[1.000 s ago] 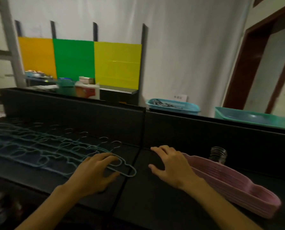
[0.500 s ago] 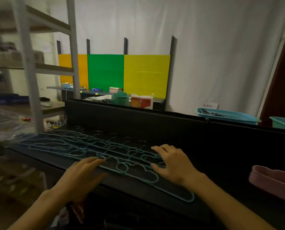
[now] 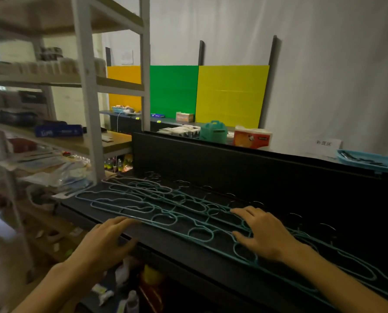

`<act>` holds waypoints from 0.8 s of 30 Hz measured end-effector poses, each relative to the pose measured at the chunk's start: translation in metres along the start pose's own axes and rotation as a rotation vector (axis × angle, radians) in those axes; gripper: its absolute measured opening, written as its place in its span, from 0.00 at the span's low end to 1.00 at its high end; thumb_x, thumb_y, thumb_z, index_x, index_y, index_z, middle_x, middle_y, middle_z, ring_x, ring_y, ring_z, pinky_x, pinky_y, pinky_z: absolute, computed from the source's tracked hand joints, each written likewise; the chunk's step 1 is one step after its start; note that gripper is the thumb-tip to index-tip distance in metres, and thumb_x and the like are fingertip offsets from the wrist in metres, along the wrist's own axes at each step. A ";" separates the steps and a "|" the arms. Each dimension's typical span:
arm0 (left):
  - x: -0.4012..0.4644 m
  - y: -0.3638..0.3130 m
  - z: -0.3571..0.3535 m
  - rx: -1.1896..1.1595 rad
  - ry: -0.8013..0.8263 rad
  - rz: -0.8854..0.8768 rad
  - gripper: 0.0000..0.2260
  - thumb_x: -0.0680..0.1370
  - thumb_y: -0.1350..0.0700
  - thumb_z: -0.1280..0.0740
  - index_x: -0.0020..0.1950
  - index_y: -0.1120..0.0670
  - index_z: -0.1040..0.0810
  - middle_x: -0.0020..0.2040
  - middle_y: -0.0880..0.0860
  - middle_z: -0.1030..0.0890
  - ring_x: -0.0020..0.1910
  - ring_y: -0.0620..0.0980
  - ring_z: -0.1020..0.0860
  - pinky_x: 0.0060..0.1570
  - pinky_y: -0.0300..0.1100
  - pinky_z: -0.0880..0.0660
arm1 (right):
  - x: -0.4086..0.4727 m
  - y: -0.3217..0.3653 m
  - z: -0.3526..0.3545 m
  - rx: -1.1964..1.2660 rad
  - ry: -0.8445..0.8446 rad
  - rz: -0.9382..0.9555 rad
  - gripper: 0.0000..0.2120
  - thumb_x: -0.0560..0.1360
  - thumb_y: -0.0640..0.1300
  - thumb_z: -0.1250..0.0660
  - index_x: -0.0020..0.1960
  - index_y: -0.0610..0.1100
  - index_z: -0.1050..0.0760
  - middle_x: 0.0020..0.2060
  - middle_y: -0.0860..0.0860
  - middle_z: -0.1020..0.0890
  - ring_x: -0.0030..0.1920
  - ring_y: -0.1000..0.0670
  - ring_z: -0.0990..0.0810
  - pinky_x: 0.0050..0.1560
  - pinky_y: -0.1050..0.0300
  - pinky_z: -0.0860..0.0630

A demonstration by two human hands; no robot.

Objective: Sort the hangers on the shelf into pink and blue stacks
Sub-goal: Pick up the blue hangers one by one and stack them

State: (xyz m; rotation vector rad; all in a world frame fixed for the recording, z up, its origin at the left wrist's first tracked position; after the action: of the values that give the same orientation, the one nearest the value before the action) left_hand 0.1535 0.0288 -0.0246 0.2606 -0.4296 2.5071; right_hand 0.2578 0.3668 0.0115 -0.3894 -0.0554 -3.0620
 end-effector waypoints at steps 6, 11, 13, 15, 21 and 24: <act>0.067 0.062 0.007 -0.003 0.022 0.002 0.21 0.77 0.44 0.35 0.69 0.43 0.32 0.67 0.44 0.30 0.61 0.42 0.27 0.59 0.39 0.28 | 0.083 0.010 -0.030 0.122 0.009 -0.053 0.30 0.76 0.62 0.39 0.75 0.56 0.41 0.68 0.55 0.31 0.65 0.53 0.30 0.64 0.57 0.31; 0.128 0.103 0.011 -0.022 0.070 -0.022 0.22 0.76 0.42 0.35 0.69 0.44 0.32 0.67 0.45 0.29 0.60 0.42 0.27 0.59 0.41 0.27 | 0.145 0.018 -0.044 0.187 0.014 -0.084 0.30 0.76 0.62 0.38 0.74 0.57 0.41 0.67 0.56 0.31 0.64 0.53 0.29 0.63 0.57 0.30; 0.149 0.116 0.012 -0.011 0.075 -0.033 0.21 0.76 0.42 0.36 0.69 0.43 0.32 0.67 0.45 0.30 0.59 0.41 0.27 0.59 0.40 0.28 | 0.161 0.021 -0.047 0.224 0.014 -0.105 0.29 0.76 0.63 0.38 0.74 0.57 0.40 0.66 0.58 0.31 0.63 0.55 0.29 0.62 0.60 0.29; 0.168 0.125 0.009 0.001 0.104 -0.054 0.21 0.76 0.42 0.36 0.68 0.42 0.32 0.67 0.44 0.30 0.61 0.41 0.29 0.60 0.38 0.29 | 0.174 0.026 -0.052 0.244 0.043 -0.119 0.30 0.75 0.64 0.37 0.73 0.59 0.40 0.66 0.59 0.30 0.62 0.56 0.29 0.61 0.61 0.29; 0.223 0.156 -0.010 -0.008 0.199 -0.146 0.26 0.74 0.39 0.35 0.70 0.43 0.34 0.70 0.46 0.32 0.66 0.45 0.32 0.64 0.41 0.33 | 0.192 0.033 -0.071 0.279 0.149 -0.219 0.38 0.64 0.78 0.44 0.71 0.67 0.41 0.68 0.61 0.32 0.65 0.57 0.30 0.65 0.55 0.29; 0.246 0.169 -0.021 -0.060 0.273 -0.205 0.28 0.72 0.36 0.34 0.70 0.41 0.35 0.69 0.45 0.32 0.66 0.45 0.33 0.65 0.43 0.33 | 0.196 0.042 -0.078 0.294 0.216 -0.288 0.39 0.63 0.78 0.41 0.71 0.67 0.43 0.70 0.60 0.35 0.68 0.55 0.34 0.68 0.54 0.32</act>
State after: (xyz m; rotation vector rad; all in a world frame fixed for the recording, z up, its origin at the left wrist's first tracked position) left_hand -0.1460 0.0296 -0.0181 -0.0597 -0.3467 2.2815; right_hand 0.0513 0.3115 -0.0141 -0.0344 -0.5916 -3.2785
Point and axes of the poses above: each hand's wrist, its own x-axis towards the middle knuckle, its own z-axis out of the back of the hand, y = z × x, the point moved 3 cm from there along x, towards the middle knuckle
